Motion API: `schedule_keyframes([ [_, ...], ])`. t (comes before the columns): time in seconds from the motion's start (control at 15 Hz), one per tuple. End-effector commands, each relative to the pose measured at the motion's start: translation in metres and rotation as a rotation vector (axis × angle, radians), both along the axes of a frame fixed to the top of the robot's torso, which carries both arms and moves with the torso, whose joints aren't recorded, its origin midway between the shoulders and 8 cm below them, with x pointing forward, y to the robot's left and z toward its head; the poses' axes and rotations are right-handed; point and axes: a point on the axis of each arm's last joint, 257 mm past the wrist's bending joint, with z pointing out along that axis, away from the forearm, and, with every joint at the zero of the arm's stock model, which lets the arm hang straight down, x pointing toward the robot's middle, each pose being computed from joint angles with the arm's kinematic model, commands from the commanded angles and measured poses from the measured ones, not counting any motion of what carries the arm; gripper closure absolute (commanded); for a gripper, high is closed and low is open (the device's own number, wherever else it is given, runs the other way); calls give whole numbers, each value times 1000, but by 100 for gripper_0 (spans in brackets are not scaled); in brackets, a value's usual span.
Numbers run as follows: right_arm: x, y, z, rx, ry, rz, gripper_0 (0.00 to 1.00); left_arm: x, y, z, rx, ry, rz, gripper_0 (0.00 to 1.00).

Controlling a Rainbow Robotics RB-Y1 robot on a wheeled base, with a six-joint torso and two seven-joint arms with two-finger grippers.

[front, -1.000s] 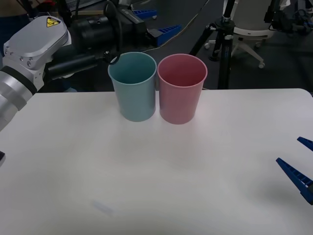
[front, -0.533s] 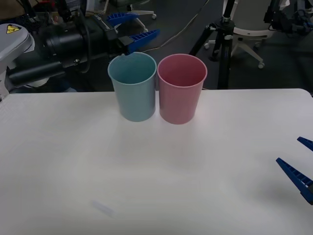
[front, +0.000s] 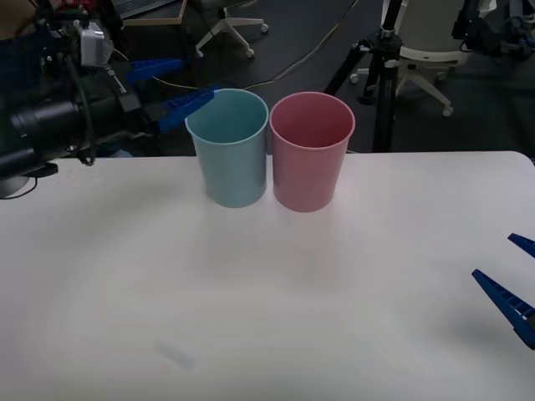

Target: Grasp the object on the table and drop it into the matching bin: aluminum can to the light blue bin, PET bottle to the pink bin.

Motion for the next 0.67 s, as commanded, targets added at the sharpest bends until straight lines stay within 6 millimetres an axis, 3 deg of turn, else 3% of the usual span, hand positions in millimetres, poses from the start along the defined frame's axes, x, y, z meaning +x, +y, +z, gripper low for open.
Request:
schedule_keyframes([
  [0.07, 0, 0, 0, 0, 0, 0, 0, -22, 25, -9, -11, -2, 21, 0],
  [0.47, 0, 0, 0, 0, 0, 0, 0, -68, 89, -42, -1, 17, 124, 0],
  [0.67, 0, 0, 0, 0, 0, 0, 0, -81, 123, -65, -10, 62, 191, 0],
])
